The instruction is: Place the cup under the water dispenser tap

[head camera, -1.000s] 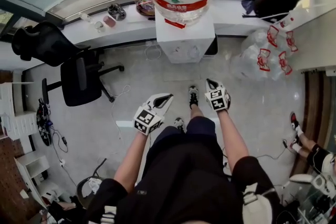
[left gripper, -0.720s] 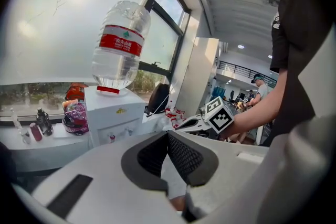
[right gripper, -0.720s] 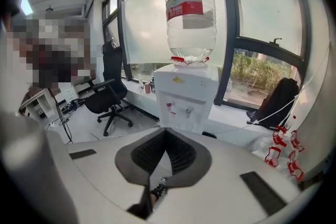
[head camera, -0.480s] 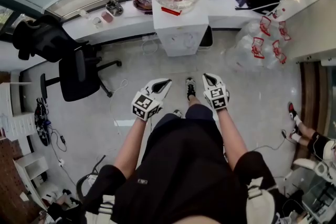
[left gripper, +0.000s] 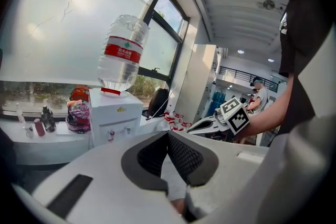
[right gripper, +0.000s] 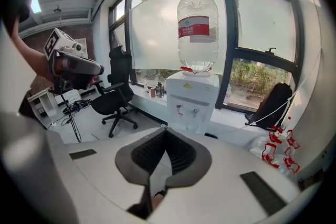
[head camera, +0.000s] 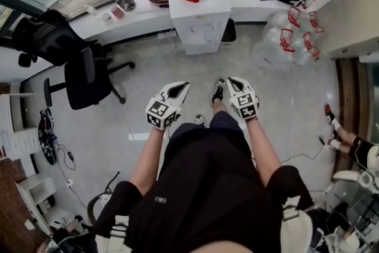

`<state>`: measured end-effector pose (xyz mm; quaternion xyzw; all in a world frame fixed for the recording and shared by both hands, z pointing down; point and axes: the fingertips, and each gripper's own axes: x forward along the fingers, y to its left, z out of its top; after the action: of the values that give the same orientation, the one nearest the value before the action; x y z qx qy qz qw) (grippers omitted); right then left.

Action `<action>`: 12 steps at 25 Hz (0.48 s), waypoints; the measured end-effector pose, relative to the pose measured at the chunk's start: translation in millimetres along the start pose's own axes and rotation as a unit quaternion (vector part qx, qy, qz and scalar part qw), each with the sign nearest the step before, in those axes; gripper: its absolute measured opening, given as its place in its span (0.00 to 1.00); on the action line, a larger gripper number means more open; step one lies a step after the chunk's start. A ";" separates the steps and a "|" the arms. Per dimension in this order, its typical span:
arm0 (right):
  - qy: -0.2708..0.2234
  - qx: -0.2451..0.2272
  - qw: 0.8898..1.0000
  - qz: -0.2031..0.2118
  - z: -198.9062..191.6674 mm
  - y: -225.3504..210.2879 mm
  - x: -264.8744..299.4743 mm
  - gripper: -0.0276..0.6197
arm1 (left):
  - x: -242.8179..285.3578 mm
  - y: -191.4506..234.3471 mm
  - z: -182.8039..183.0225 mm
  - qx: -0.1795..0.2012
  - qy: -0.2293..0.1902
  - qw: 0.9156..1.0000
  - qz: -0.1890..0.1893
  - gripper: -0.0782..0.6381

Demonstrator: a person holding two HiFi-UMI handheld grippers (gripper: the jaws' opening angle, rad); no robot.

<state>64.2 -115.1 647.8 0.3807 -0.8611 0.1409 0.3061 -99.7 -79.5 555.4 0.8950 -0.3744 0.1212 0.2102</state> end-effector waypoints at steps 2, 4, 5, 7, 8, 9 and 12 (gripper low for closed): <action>-0.002 -0.002 1.000 0.002 2.3 6.7 -6.2 0.04 | -7.6 -6.8 -1.0 0.005 0.003 1.000 0.000 0.11; -0.005 -0.004 1.000 0.003 4.9 12.4 -10.7 0.04 | -15.6 -9.8 -3.4 0.014 0.005 1.000 0.001 0.11; -0.008 -0.004 1.000 0.003 5.6 15.3 -11.9 0.04 | -19.8 -9.7 -5.0 0.015 0.006 1.000 0.003 0.11; -0.015 -0.003 1.000 0.002 5.5 20.6 -13.6 0.04 | -27.4 -8.4 -7.9 0.013 0.007 1.000 0.008 0.11; -0.017 -0.003 1.000 0.002 5.4 22.7 -14.9 0.04 | -30.5 -7.6 -9.3 0.011 0.007 1.000 0.010 0.11; -0.018 -0.005 1.000 0.002 5.8 24.4 -16.6 0.04 | -32.8 -6.8 -10.4 0.009 0.007 1.000 0.013 0.11; -0.020 -0.009 1.000 0.000 7.4 26.4 -20.6 0.04 | -34.2 -5.9 -9.5 0.009 0.003 1.000 0.015 0.11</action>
<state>52.3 -89.2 628.7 0.3810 -0.8680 0.1255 0.2927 -119.6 -50.2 549.3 0.8909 -0.3855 0.1306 0.2014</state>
